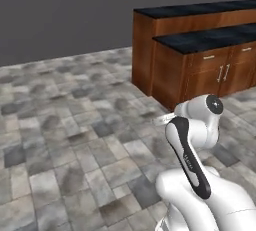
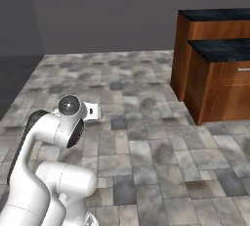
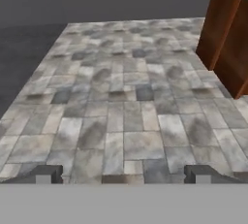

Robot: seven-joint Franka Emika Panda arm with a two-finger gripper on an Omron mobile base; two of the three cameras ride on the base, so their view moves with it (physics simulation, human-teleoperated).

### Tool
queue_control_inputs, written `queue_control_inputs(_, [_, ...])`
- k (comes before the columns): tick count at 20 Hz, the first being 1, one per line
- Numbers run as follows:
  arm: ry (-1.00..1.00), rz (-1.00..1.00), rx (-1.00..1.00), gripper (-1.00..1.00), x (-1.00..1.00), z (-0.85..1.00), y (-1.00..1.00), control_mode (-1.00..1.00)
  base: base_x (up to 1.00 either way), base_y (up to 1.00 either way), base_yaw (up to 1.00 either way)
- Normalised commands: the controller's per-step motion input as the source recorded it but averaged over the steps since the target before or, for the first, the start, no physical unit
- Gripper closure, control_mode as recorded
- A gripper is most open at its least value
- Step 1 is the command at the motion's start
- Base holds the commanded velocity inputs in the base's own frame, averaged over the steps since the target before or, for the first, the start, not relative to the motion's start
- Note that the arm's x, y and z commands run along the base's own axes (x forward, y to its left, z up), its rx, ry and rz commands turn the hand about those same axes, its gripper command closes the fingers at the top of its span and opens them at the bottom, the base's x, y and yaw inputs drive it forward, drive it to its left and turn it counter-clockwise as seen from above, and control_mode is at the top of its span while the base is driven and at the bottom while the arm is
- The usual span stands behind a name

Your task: Place the large bottle from the dining counter next to the other large bottle outside the sink, and place the small bottle from the dining counter next to the other small bottle inside the sink.

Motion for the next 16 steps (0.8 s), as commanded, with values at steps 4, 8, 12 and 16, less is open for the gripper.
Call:
queue_control_inputs(4, [0.0,0.0,0.0,-1.0,0.0,0.0,0.0,1.0,1.0,-0.09,-0.47])
queue_control_inputs(8, [0.0,0.0,0.0,-1.0,0.0,0.0,0.0,1.0,0.91,-0.12,-0.48])
queue_control_inputs(12, [0.0,0.0,0.0,-1.0,0.0,0.0,0.0,1.0,0.8,-0.13,-0.5])
queue_control_inputs(16, [0.0,0.0,0.0,-1.0,0.0,0.0,0.0,1.0,0.71,-0.18,-0.5])
